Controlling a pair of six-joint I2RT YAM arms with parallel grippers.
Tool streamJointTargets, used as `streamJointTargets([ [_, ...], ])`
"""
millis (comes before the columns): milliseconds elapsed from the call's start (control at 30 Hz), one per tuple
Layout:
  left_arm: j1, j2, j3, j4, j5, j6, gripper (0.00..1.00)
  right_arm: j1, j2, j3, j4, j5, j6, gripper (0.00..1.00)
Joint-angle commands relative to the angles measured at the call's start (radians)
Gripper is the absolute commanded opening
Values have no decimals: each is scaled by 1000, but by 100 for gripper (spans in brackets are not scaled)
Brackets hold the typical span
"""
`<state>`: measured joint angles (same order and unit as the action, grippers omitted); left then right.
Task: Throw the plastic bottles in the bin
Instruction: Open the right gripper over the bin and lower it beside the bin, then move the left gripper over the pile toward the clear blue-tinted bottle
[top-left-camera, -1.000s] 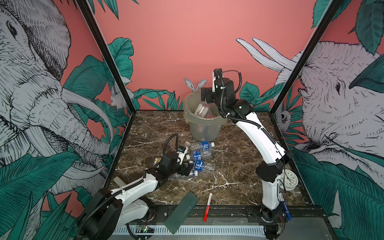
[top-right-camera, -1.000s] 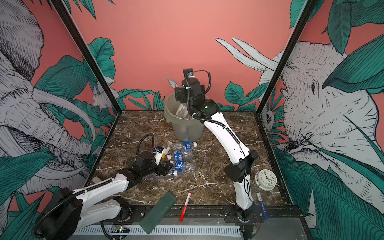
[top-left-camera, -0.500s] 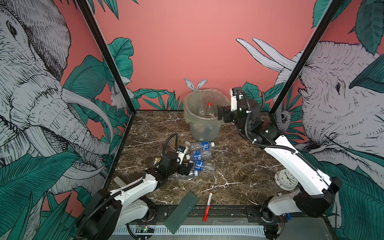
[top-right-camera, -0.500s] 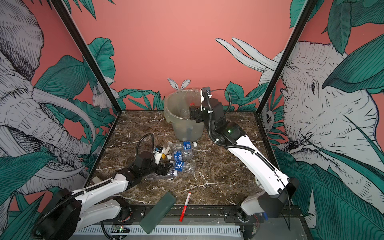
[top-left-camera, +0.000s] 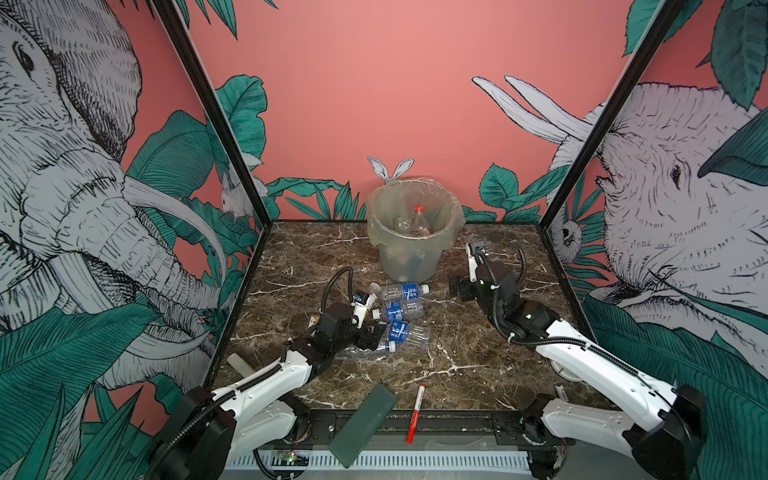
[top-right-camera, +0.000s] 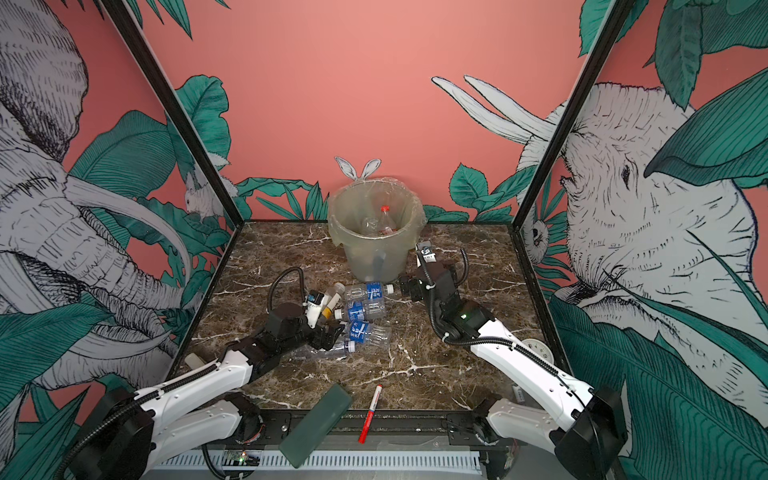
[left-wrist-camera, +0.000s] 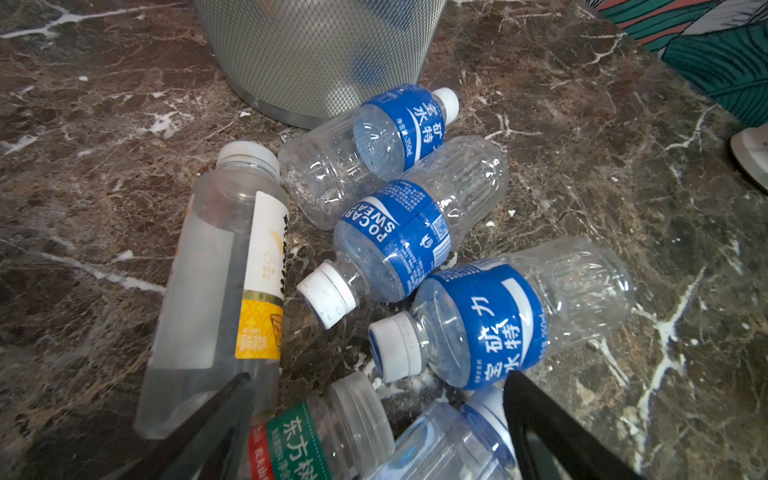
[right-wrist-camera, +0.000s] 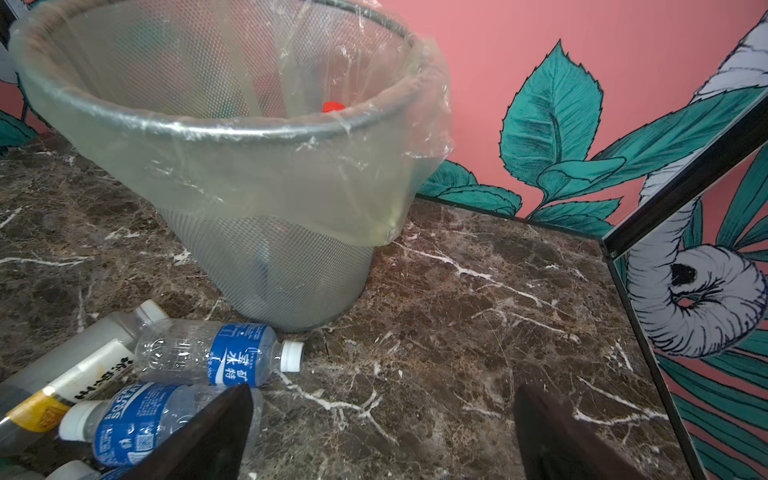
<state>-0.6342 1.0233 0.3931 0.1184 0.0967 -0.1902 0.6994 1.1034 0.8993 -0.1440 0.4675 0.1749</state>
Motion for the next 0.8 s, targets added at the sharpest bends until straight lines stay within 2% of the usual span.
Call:
streamJointTargets([
  [0, -4, -50, 50, -74, -18, -14, 95, -18, -36, -77, 159, 6, -11, 99],
  [233, -4, -78, 140, -221, -62, -11, 95, -32, -23, -239, 356, -47, -19, 99],
  [400, -1, -104, 179, -322, -122, -26, 95, -32, -13, -322, 434, -66, 25, 99],
  [600, 2, -164, 185, -407, -147, -59, 95, -34, -20, -328, 420, -96, 44, 99],
  [767, 1, -202, 171, -484, -96, -65, 95, -35, 25, -301, 386, -96, 58, 99],
])
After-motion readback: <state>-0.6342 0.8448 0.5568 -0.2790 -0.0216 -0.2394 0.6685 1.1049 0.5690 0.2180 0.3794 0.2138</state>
